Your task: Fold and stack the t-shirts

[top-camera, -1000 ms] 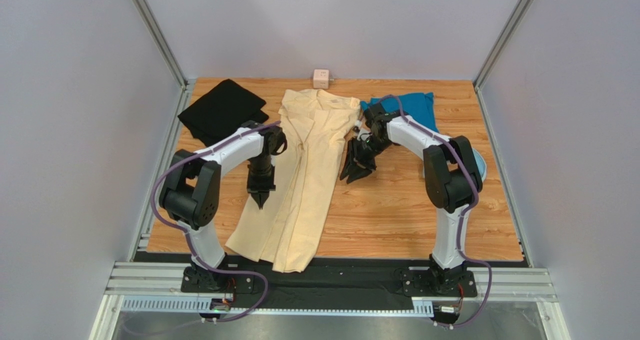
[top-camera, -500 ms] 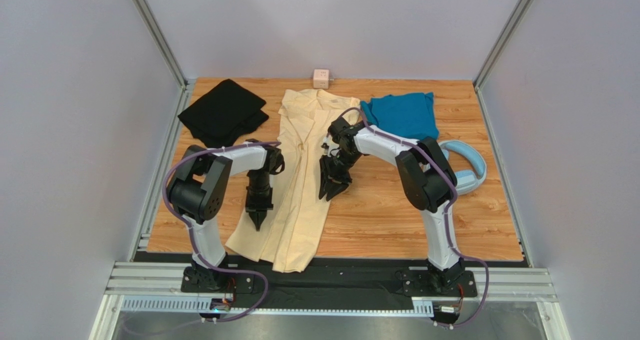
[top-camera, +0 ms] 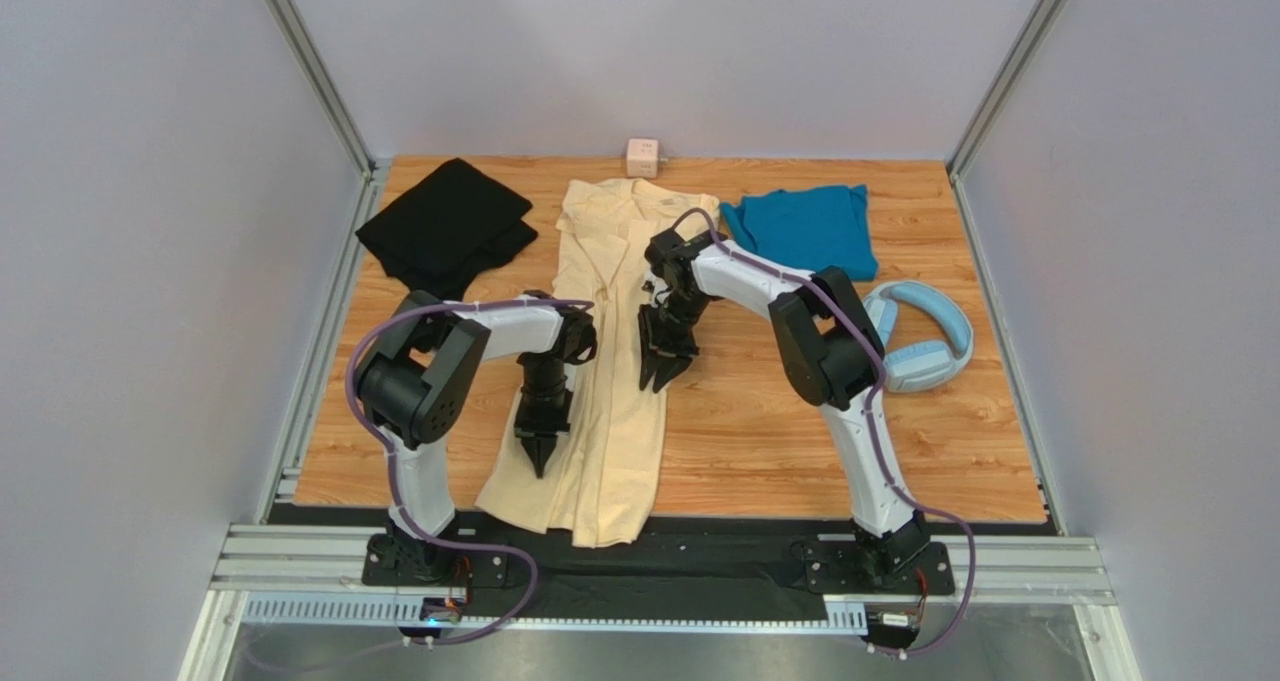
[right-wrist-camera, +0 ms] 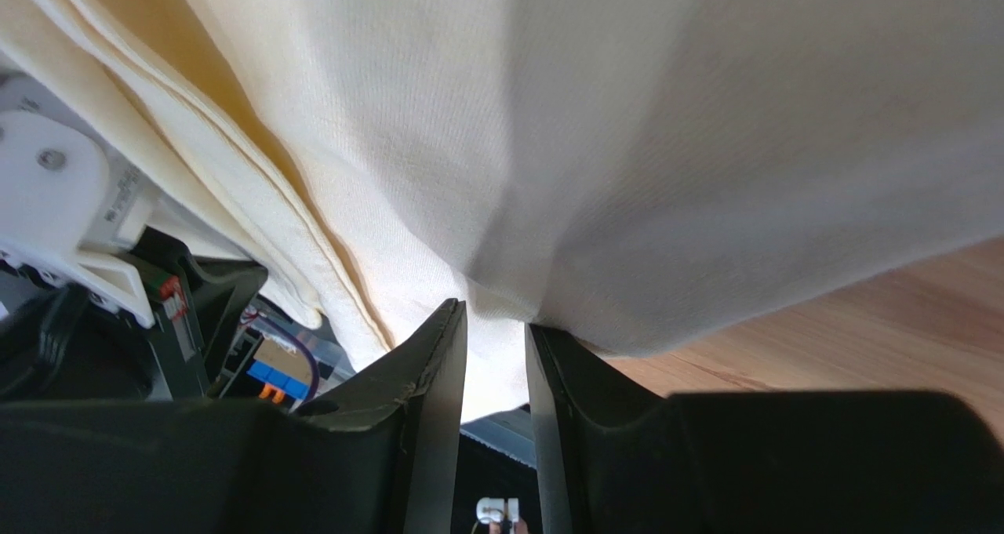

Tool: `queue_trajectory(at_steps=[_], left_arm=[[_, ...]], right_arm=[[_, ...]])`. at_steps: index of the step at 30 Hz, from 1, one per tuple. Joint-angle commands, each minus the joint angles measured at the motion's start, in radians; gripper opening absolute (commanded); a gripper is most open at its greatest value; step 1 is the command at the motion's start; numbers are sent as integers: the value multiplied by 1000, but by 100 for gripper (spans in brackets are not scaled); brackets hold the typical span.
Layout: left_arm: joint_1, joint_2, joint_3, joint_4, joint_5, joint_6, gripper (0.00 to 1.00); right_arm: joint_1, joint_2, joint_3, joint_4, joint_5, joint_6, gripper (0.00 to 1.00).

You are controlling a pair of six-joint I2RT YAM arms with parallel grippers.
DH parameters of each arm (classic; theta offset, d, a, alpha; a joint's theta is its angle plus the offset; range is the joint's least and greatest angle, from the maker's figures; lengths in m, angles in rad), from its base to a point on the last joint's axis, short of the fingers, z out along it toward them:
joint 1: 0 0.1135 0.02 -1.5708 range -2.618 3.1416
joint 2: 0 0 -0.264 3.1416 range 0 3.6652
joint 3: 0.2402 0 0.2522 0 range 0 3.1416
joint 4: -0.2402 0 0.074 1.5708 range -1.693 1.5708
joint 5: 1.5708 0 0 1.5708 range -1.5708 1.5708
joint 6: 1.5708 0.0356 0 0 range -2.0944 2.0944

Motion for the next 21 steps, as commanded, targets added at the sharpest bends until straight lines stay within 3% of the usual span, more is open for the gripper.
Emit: queue_trajectory(at_steps=[1, 8, 11, 15, 18, 19, 21], left_arm=[[-59, 66, 62, 60, 85, 2, 6], [-115, 84, 139, 16, 96, -21, 6], [-111, 28, 153, -33, 57, -37, 8], [-44, -113, 191, -115, 33, -52, 9], [27, -276, 225, -130, 52, -41, 21], [44, -340, 229, -135, 53, -35, 32], [87, -385, 220, -133, 44, -20, 41]], right_arm=[[-48, 10, 56, -52, 104, -14, 31], [-118, -18, 127, -141, 122, -68, 31], [-126, -93, 113, -138, 100, -100, 39], [-126, -226, -24, -101, 40, -103, 54], [-126, -341, -185, -46, -38, -95, 54], [-126, -361, -230, -23, -60, -95, 54], [-123, -403, -301, -12, -103, -114, 54]])
